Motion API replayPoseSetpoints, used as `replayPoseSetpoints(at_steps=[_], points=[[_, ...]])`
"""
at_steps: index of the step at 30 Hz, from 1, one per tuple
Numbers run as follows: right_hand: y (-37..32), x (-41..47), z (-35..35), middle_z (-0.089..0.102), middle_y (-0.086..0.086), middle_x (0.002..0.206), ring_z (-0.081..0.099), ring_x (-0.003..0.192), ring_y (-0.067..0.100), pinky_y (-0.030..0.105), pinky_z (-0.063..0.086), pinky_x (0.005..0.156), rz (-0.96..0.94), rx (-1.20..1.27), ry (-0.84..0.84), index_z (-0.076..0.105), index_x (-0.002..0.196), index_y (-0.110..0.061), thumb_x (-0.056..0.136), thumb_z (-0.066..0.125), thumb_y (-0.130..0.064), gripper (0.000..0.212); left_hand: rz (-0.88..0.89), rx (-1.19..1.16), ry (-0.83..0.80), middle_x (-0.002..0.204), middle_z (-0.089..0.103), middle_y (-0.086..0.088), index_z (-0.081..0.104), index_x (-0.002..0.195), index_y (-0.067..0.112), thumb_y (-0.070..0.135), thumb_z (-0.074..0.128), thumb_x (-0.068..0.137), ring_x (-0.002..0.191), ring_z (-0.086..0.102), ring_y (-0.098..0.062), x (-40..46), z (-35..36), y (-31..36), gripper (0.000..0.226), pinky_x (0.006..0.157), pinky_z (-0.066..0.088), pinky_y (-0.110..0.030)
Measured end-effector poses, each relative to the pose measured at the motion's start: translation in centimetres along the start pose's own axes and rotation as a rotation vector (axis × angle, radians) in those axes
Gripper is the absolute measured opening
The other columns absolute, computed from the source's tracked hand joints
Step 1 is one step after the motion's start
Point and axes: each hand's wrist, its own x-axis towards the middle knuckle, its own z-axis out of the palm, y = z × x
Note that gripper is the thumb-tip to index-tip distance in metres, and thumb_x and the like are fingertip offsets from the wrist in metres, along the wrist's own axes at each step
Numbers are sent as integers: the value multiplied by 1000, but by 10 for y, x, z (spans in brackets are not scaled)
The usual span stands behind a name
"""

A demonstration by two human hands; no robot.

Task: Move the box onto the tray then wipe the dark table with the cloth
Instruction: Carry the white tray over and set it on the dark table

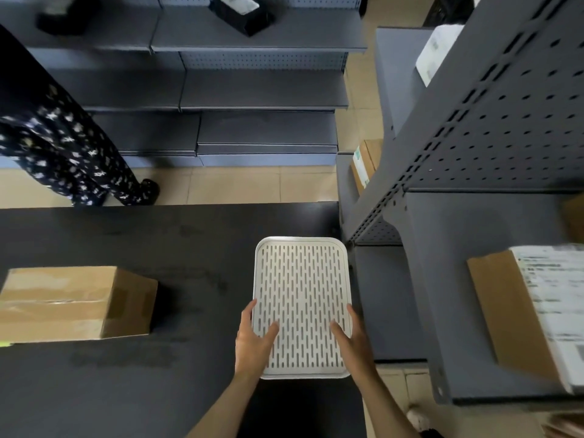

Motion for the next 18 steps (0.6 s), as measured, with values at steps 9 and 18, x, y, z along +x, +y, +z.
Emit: replayPoseSetpoints(at_steps=[9, 18], points=[[-6, -2, 9, 18, -3, 169, 24, 154, 19, 45, 31, 123, -23, -224, 24, 35, 157, -29, 98, 63, -34, 65, 8, 57, -101, 136, 58, 5, 40, 144, 31, 21, 74, 88, 123, 59, -16, 3, -15, 7, 66, 106, 51, -50], [-48, -63, 36, 43, -9, 155, 45, 139, 14, 38, 40, 117, -88, -475, 80, 45, 151, -25, 103, 55, -30, 50, 221, 451, -166, 155, 43, 8, 39, 151, 29, 40, 63, 92, 144, 35, -16, -2, -83, 21, 64, 117, 37, -47]])
